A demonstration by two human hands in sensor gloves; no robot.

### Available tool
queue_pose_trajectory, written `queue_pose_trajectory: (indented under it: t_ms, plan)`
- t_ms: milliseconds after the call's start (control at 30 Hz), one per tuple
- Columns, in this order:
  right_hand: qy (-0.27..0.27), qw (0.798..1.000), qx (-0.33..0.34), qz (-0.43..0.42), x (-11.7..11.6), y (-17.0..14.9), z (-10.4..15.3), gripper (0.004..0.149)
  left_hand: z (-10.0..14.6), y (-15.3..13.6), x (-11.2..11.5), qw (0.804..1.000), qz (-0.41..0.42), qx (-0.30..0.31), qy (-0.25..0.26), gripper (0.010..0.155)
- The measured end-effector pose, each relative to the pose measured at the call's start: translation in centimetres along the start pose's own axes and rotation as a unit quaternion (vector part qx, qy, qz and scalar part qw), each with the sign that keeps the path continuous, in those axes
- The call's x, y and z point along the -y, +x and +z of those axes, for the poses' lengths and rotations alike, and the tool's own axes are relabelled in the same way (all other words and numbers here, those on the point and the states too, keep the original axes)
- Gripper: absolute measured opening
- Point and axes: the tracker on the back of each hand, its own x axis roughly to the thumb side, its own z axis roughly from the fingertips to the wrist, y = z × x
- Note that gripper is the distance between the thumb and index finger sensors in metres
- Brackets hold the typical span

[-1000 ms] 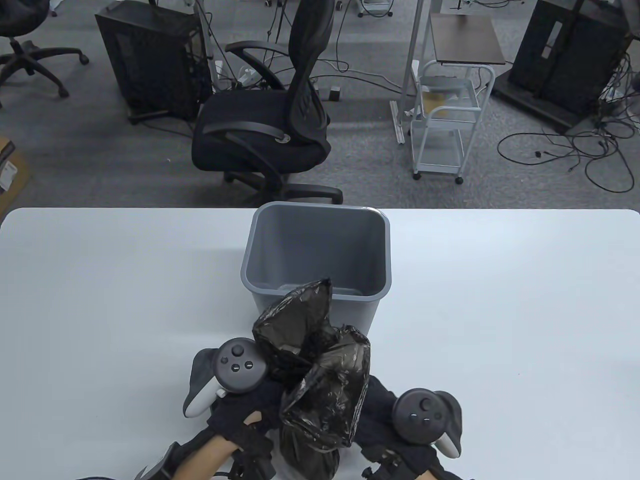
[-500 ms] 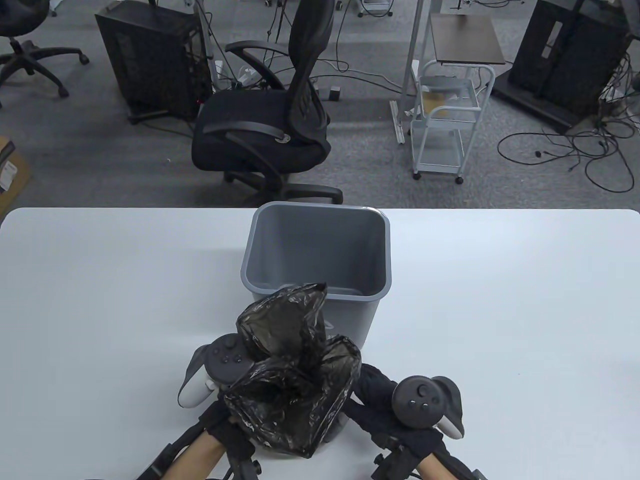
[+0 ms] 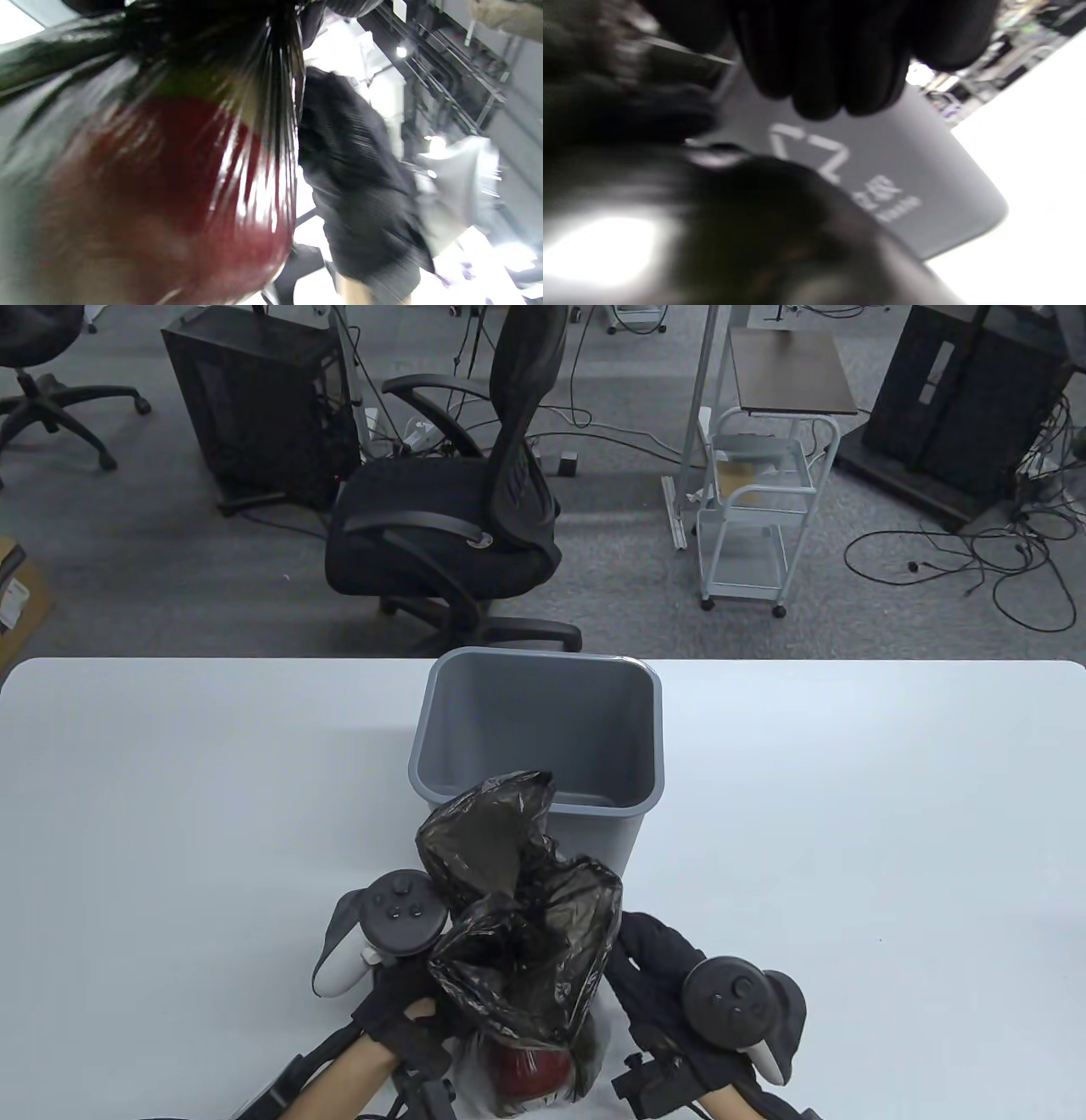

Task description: Twist garbage bag top to tighten it

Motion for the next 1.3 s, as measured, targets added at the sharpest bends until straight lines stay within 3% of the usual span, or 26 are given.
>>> queue_pose_trajectory:
  t_ms: [133, 233, 400, 600, 833, 1100, 1200, 1300]
  plan:
    - [0.177, 0.983, 0.016, 0.048, -3.6, 3.1, 1.3, 0.093, 0.5, 0.6, 0.2, 0.997, -0.054, -0.020, 0.058, 0.051]
    - [0.199, 0.971, 0.037, 0.127, -5.3, 3.5, 1.6, 0.107, 0.5, 0.9, 0.5, 0.997, -0.053, -0.017, 0.056, 0.051]
    - [0.187, 0.977, 0.027, 0.096, -3.9, 2.2, 0.9, 0.091, 0.4, 1.0, 0.7, 1.000, -0.030, -0.002, 0.011, 0.051]
    - [0.195, 0.979, 0.002, 0.055, -1.6, 0.2, -0.4, 0.084, 0.2, 1.1, 0.7, 0.999, -0.041, 0.010, -0.012, 0.051]
    - [0.211, 0.977, -0.020, 0.037, -2.2, -0.7, -1.0, 0.082, 0.3, 1.4, 0.5, 0.996, -0.084, 0.014, -0.007, 0.051]
    - [0.122, 0.989, 0.028, 0.073, -2.0, 0.8, -0.3, 0.070, 1.9, 3.3, 0.2, 0.988, -0.132, 0.062, 0.046, 0.050]
    - [0.090, 0.989, 0.043, 0.105, -2.1, 1.2, -0.2, 0.072, 2.1, 3.5, -0.1, 0.991, -0.103, 0.085, 0.020, 0.050]
    - [0.096, 0.992, 0.031, 0.076, -2.6, 0.8, -0.4, 0.073, 1.8, 3.1, -0.2, 0.992, -0.065, 0.102, -0.025, 0.050]
